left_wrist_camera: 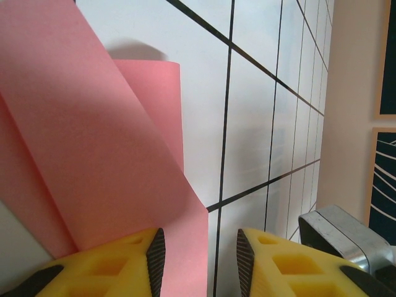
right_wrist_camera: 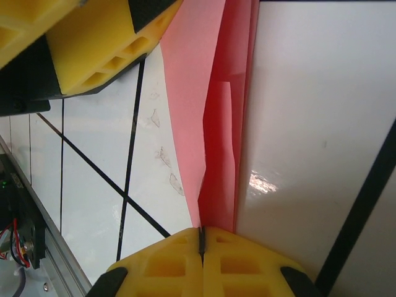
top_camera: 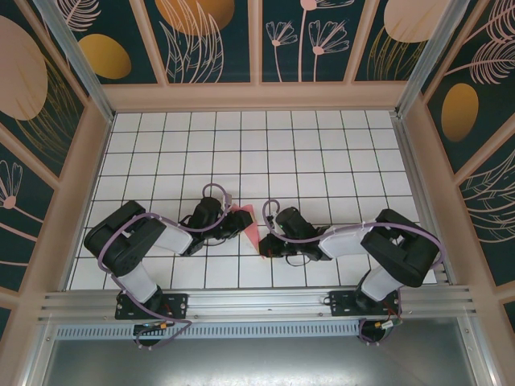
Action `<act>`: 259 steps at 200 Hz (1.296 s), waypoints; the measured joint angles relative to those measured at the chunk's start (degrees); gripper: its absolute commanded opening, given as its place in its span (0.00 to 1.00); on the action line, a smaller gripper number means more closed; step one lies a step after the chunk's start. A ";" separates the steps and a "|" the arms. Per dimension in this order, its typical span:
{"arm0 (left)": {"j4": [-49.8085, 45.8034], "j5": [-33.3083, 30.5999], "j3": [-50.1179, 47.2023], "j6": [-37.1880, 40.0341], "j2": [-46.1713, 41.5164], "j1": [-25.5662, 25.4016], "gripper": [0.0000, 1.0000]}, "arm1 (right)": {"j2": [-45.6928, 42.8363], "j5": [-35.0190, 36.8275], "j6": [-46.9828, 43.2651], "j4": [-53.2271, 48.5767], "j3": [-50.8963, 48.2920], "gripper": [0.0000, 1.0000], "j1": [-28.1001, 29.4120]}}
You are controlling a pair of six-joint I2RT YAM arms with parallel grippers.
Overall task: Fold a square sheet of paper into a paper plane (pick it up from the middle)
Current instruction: Fold the wing for the fifth time at the center of the table.
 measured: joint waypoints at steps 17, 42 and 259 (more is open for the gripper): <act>-0.46 0.02 0.26 0.00 0.00 0.00 0.38 | -0.68 0.52 0.02 -0.87 0.04 0.16 0.00; -0.66 0.04 0.35 0.00 0.00 0.00 0.38 | -3.30 1.62 -0.61 -4.17 0.17 0.28 0.00; -1.90 0.02 0.81 0.02 -0.04 0.00 0.37 | -1.81 5.53 -3.23 -11.61 4.22 0.19 0.76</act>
